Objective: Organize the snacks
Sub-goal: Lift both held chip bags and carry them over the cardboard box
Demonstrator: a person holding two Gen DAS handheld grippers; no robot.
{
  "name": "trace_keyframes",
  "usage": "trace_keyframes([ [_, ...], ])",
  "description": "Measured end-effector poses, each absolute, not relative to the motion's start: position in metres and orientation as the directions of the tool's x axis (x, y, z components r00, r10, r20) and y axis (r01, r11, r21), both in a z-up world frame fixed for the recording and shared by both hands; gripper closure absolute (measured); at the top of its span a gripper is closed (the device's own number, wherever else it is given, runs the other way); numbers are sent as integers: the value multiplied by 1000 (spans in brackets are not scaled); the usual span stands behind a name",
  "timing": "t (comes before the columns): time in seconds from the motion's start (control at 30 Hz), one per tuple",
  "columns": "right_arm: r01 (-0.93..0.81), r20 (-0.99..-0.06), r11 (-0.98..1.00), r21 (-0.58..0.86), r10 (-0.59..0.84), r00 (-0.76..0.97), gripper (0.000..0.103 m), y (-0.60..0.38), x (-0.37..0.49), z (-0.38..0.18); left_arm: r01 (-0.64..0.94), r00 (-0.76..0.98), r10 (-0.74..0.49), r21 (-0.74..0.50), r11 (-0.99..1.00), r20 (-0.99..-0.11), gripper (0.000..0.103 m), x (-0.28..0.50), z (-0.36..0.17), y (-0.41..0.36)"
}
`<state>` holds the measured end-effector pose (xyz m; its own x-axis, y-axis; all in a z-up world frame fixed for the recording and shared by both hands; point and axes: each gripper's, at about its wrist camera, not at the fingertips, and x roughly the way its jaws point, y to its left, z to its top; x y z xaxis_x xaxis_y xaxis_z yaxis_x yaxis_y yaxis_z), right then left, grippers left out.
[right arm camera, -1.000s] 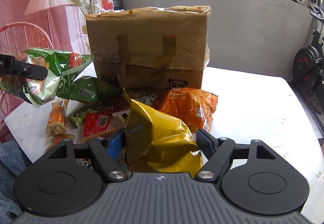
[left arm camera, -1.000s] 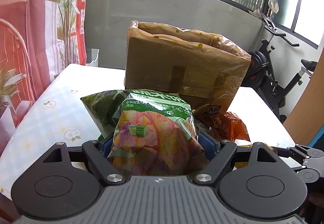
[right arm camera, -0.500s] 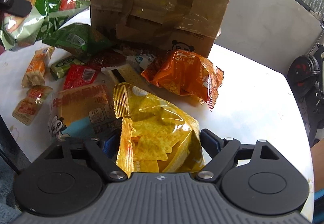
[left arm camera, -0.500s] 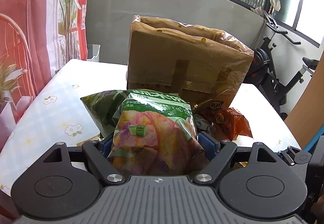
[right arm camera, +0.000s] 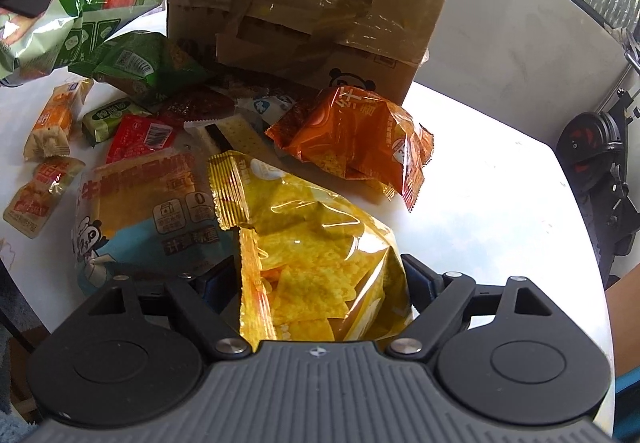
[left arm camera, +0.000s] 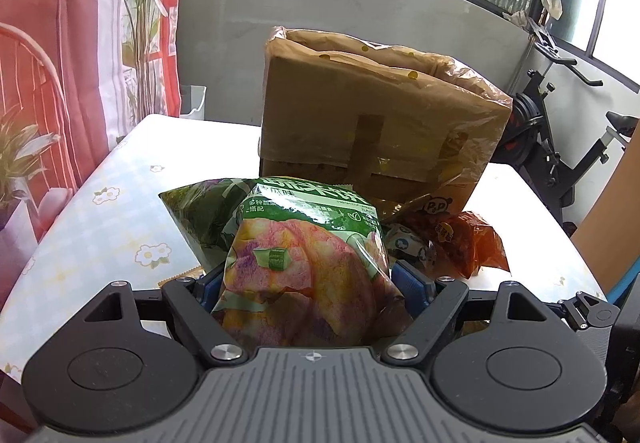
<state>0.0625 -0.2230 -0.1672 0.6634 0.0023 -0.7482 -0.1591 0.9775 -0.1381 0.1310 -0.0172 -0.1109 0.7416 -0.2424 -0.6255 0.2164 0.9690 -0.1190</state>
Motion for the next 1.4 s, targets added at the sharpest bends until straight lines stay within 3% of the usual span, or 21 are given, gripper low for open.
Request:
trace_keyframes([
  [0.33, -156, -731, 982, -107, 29, 682, 12, -228, 59, -168, 200, 754, -212, -90, 976, -622, 18, 131, -111, -17],
  [0.57, -131, -720, 986, -100, 19, 694, 23, -235, 58, -163, 194, 756, -203, -83, 977, -623, 18, 132, -111, -17],
  [0.77, -112, -674, 992, -63, 40, 738, 24, -248, 51, -137, 208, 764, -199, -58, 976, -613, 18, 132, -107, -19],
  [1.07, -99, -537, 995, -6, 81, 840, 24, -267, 62, -60, 259, 840, -195, 57, 964, -507, 18, 143, -63, -23],
  [1.4, -162, -377, 987, 11, 154, 913, 23, -264, 117, 22, 301, 873, -263, 28, 953, -412, 18, 186, -2, -35],
])
